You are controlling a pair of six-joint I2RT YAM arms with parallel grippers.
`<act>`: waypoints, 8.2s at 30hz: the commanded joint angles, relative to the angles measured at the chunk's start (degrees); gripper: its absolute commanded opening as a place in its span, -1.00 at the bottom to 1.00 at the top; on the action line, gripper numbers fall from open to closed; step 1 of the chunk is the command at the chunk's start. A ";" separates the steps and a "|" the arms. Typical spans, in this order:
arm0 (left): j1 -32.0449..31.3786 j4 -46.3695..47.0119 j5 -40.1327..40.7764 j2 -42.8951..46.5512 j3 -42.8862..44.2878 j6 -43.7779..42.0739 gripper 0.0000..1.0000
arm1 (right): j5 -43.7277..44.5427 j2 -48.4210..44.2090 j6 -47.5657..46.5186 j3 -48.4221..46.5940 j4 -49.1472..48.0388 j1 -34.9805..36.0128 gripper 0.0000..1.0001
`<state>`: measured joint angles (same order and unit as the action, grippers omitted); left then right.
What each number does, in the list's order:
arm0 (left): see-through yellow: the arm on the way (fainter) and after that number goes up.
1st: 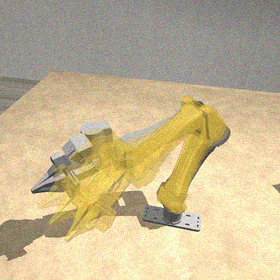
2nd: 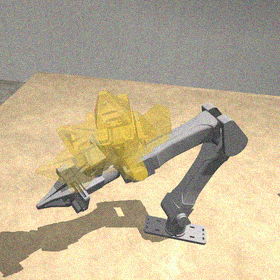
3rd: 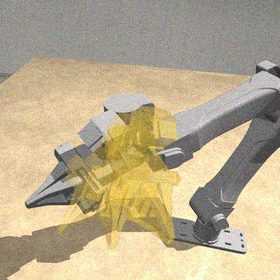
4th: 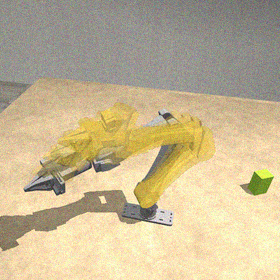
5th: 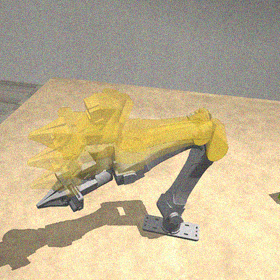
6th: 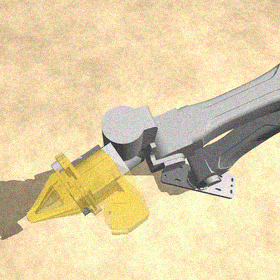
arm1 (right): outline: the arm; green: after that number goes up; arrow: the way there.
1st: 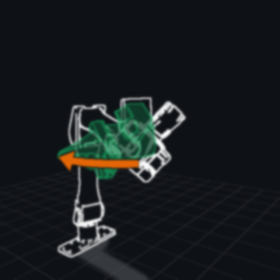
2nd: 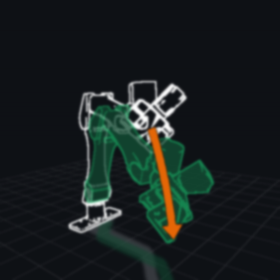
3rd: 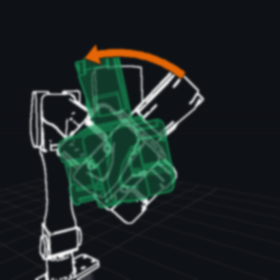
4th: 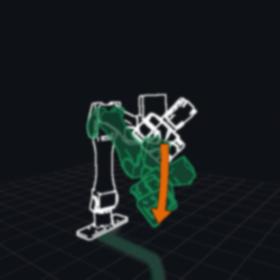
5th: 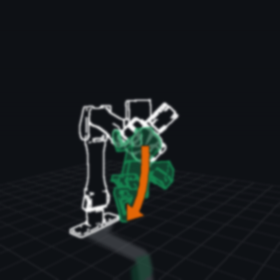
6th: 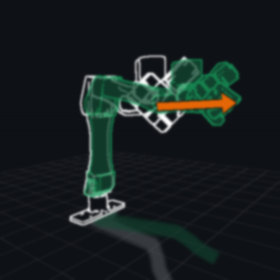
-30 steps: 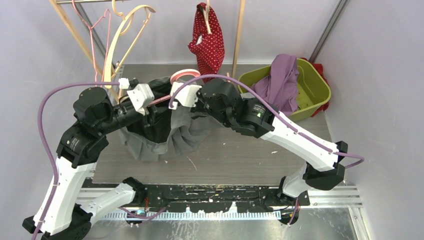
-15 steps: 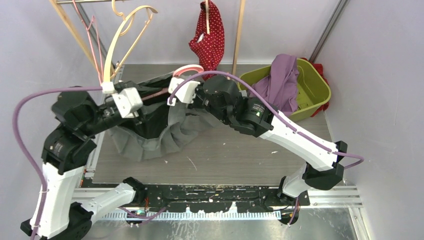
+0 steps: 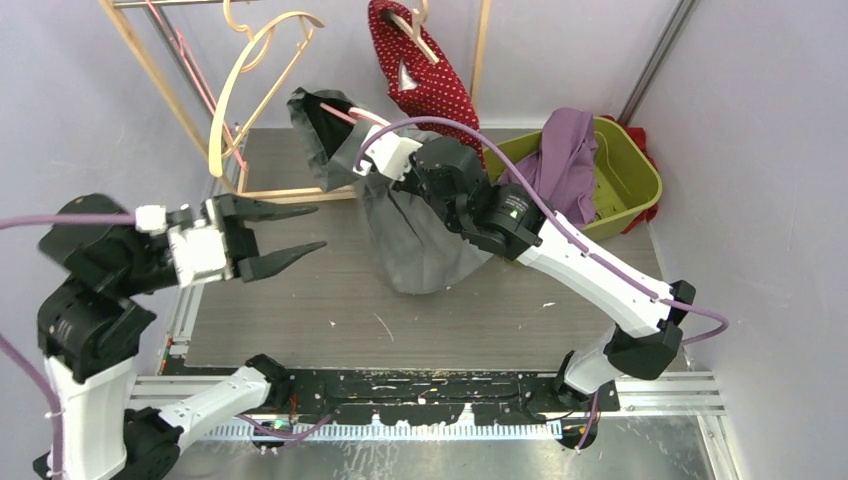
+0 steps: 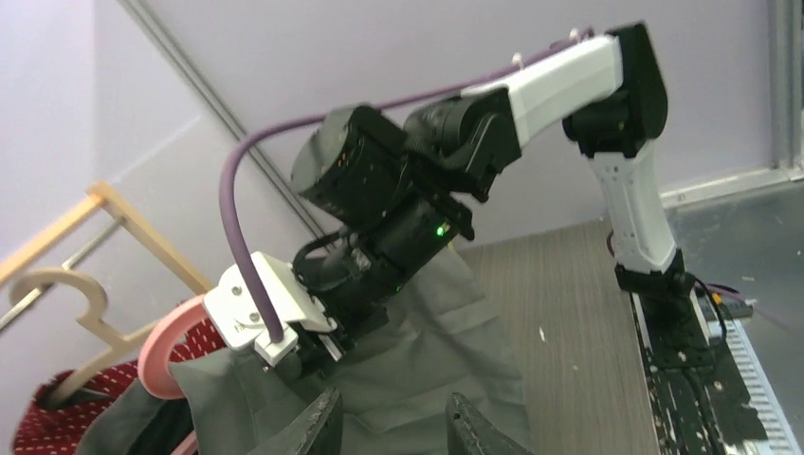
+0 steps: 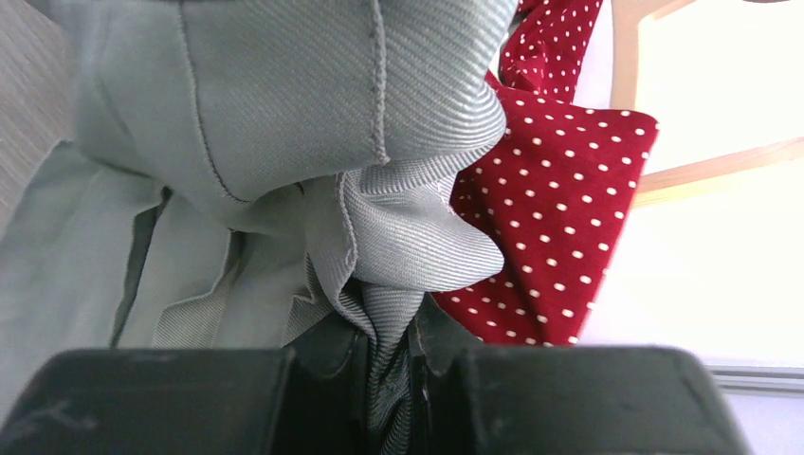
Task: Remove the skirt from the hanger
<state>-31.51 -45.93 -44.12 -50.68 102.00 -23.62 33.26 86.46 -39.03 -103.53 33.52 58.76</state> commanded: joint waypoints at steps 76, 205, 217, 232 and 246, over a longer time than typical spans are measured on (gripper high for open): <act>-0.07 6.35 -3.21 -16.16 -15.64 4.27 -0.95 | -20.62 -11.37 6.74 -12.29 28.90 5.30 -0.99; -0.05 6.24 40.72 -4.00 -19.57 13.10 -1.00 | -0.86 2.18 8.34 -16.51 -9.87 1.63 -0.99; -0.05 6.79 42.71 -0.31 -21.13 12.73 -1.00 | -1.07 0.49 5.96 -15.58 -10.67 -2.57 -0.99; -0.05 54.69 48.90 -14.03 -29.26 18.80 -1.00 | -10.17 2.76 15.67 -22.01 -7.44 -1.88 -0.99; -0.31 67.40 52.41 -17.01 -23.28 29.22 -1.00 | -11.86 3.79 16.93 -18.85 -6.59 -1.37 -0.99</act>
<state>-31.90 10.20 4.95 -71.00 74.06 0.23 22.90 91.13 -23.35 -122.54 29.93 56.64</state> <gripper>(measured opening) 0.418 0.093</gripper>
